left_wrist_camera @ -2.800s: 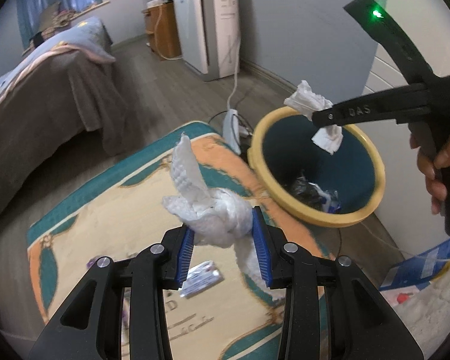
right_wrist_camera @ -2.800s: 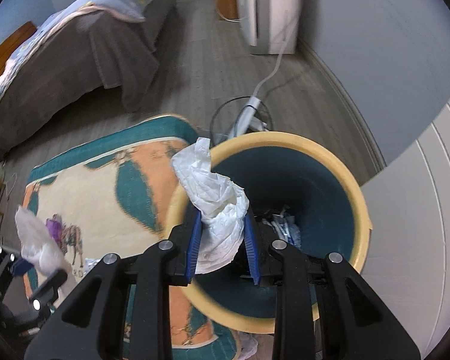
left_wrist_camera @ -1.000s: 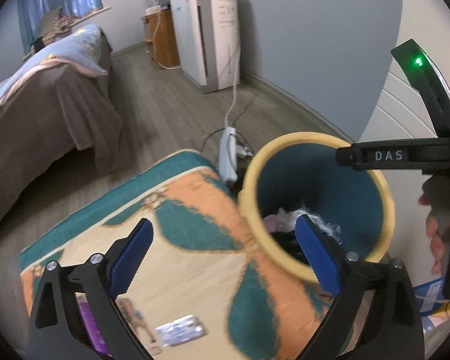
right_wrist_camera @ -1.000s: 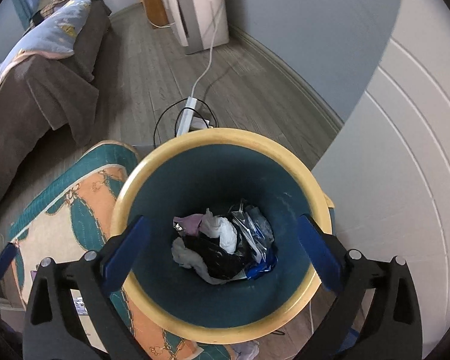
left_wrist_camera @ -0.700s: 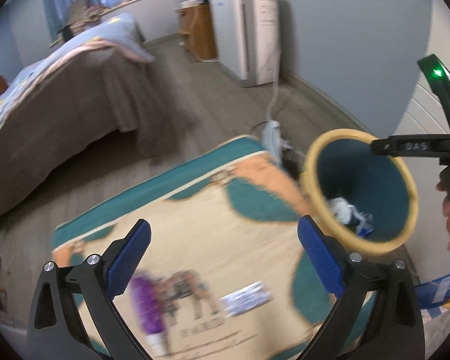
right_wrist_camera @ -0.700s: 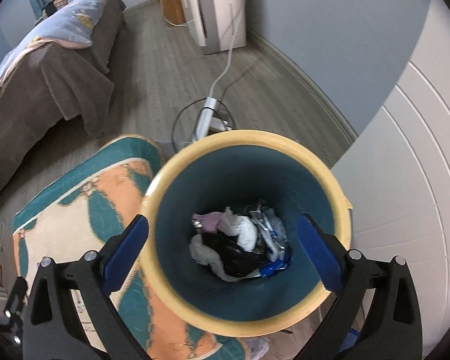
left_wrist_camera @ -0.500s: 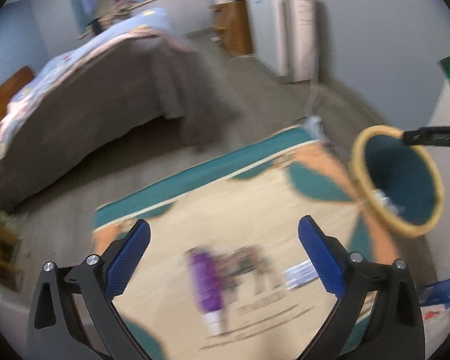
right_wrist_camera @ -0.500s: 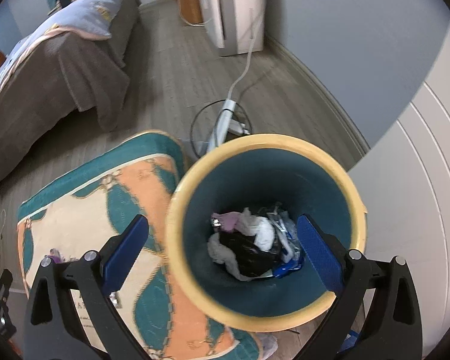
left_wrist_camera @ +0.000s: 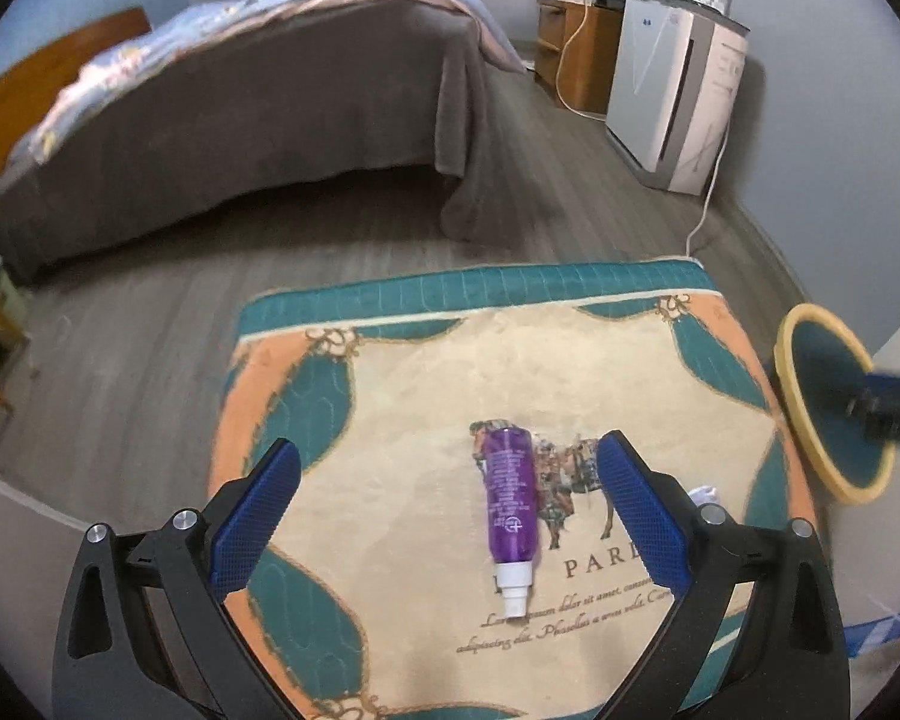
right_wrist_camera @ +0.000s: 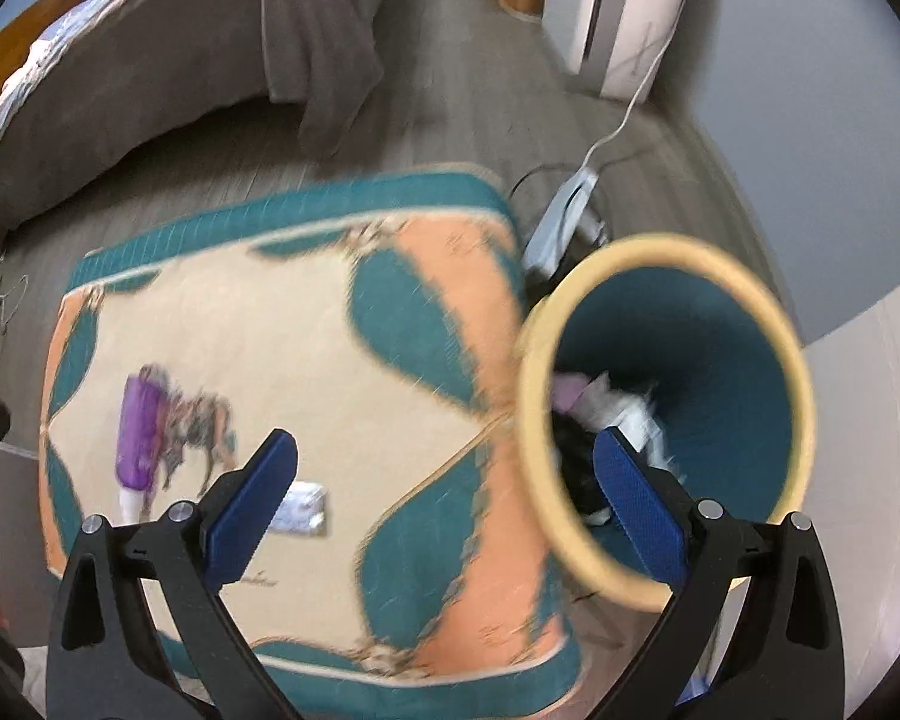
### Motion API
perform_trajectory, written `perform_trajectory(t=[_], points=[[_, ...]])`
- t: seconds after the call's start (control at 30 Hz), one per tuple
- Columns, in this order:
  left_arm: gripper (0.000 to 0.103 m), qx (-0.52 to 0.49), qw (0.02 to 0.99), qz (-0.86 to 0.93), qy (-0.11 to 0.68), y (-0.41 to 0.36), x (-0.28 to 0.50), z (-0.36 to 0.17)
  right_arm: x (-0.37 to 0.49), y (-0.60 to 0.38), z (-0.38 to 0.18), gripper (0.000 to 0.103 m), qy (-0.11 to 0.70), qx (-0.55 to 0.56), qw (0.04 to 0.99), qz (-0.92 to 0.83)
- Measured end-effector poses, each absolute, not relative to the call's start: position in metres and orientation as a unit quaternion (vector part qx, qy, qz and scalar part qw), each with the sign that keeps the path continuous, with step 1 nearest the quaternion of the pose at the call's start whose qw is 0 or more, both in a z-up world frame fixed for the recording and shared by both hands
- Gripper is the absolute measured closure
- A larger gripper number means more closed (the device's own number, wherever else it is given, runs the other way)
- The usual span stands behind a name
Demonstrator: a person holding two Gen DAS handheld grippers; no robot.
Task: Collect trash
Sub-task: 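Move both open tools back over the purple bottle and blister pack, then grasp the purple spray bottle with the left tool while the right tool grasps the blister pack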
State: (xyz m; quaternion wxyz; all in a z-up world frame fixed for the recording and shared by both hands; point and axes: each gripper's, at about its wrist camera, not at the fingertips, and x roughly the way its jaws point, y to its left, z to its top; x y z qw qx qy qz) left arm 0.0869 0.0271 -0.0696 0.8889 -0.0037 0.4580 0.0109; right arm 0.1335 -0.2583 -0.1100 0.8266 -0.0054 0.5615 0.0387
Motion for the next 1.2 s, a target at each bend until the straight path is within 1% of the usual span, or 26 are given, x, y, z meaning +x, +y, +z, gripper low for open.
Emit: perform_trajectory(t=[0.2, 0.37, 0.53, 0.77, 0.93, 1.17, 1.2], points=[[0.005, 0.010, 0.868, -0.002, 0.497, 0.032, 0.099, -0.087, 0.121, -0.228, -0.148, 0.006, 0.598, 0.029, 0.799, 0.051], [0.005, 0.055, 0.862, -0.020, 0.504, 0.029, 0.097, -0.101, 0.120, -0.200, -0.172, 0.006, 0.616, -0.011, 0.786, 0.056], [0.005, 0.059, 0.853, -0.016, 0.518, 0.038, 0.096, -0.115, 0.120, -0.186, -0.182, 0.006, 0.626, -0.005, 0.777, 0.064], [0.005, 0.046, 0.846, -0.006, 0.531, 0.045, 0.101, -0.130, 0.119, -0.168, -0.192, 0.007, 0.629, -0.029, 0.773, 0.070], [0.005, 0.042, 0.841, -0.018, 0.540, 0.036, 0.104, -0.139, 0.118, -0.161, -0.198, 0.010, 0.633, -0.032, 0.771, 0.070], [0.005, 0.056, 0.832, -0.026, 0.551, 0.023, 0.109, -0.158, 0.117, -0.166, -0.200, 0.012, 0.635, -0.022, 0.769, 0.068], [0.005, 0.056, 0.830, -0.027, 0.554, 0.022, 0.110, -0.161, 0.120, -0.167, -0.201, 0.014, 0.636, -0.020, 0.769, 0.069]])
